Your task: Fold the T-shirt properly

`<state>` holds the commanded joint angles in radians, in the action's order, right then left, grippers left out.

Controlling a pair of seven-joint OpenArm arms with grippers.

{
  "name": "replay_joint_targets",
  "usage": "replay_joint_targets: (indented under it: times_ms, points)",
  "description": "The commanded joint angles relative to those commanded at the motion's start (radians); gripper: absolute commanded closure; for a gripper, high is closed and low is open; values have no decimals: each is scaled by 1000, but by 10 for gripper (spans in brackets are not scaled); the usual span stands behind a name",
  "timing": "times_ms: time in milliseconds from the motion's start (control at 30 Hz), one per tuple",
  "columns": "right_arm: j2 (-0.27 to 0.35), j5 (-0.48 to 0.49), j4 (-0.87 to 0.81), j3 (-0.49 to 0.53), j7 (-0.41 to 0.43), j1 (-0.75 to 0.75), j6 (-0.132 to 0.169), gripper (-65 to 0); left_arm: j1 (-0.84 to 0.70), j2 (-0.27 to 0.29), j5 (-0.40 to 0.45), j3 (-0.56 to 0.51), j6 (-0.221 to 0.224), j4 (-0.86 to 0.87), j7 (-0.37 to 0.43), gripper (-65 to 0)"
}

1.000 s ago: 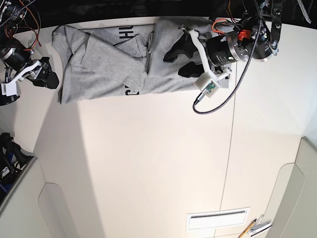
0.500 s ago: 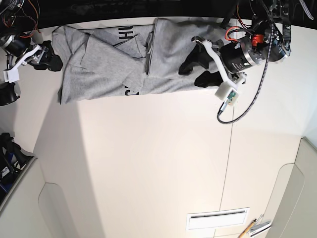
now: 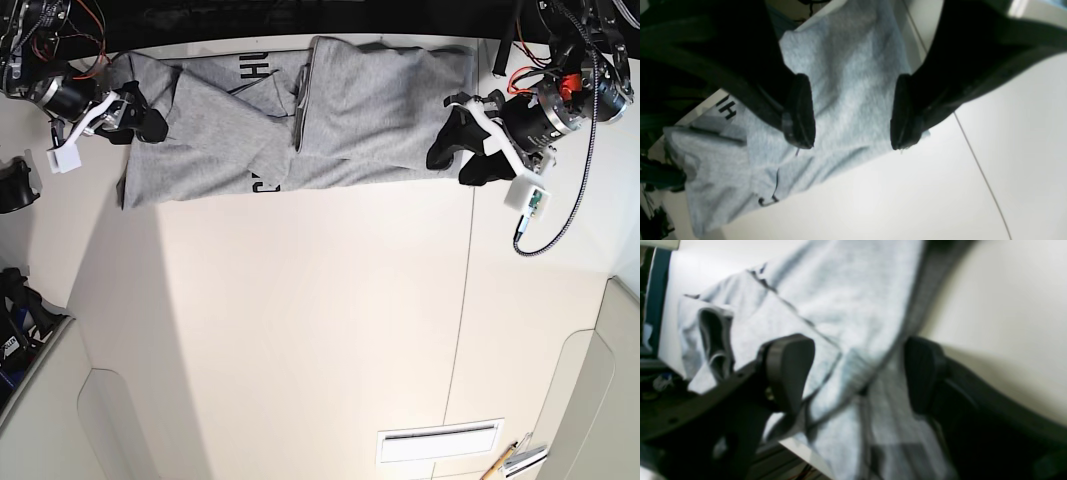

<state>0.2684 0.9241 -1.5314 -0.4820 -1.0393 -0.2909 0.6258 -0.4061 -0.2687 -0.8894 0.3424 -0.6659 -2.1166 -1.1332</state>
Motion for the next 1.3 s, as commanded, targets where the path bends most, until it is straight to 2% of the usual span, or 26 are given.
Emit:
replay_joint_targets:
  times_ms: [167,300,333,367,467,500,733,900,967,1033,1100,1200,1300]
  points:
    - [0,-2,0,69,11,2,0,-451,-43,0,2,56,0,1,0,-393]
    - [0,-21,0,72,12,3,0,-439,-57,0,3,122,0,1,0,-393]
    - [0,-36,0,72,12,6,0,-404,-59,0,3,138,0,2,0,-392]
    - [0,-56,0,72,11,13,0,-340,-61,0,3,154,0,4,0,-392]
    - [0,-79,0,72,13,34,0,-65,-63,0,2,185,0,36,0,-392]
    - [0,-79,0,72,14,39,0,0,-63,0,3,188,0,61,-1,-392]
    - [11,-104,0,66,14,119,-1,0,-64,0,3,188,-5,228,-17,-392]
    - [100,-109,0,61,14,180,-2,0,-107,0,-20,187,-4,229,-26,-392]
    - [140,-101,0,61,14,216,-12,0,-122,3,-39,187,-4,229,-25,-392]
    - [177,-65,-3,61,2,254,-16,0,-135,20,-63,186,-4,229,-24,-392]
    - [203,-5,-18,61,-45,295,-16,0,-138,50,-64,180,-5,232,-24,-392]
    - [193,61,-104,61,-90,333,-15,0,-137,86,-64,138,-4,236,-22,-392]
    - [153,79,-267,64,-114,326,-8,0,-137,100,-34,66,-3,236,5,-392]
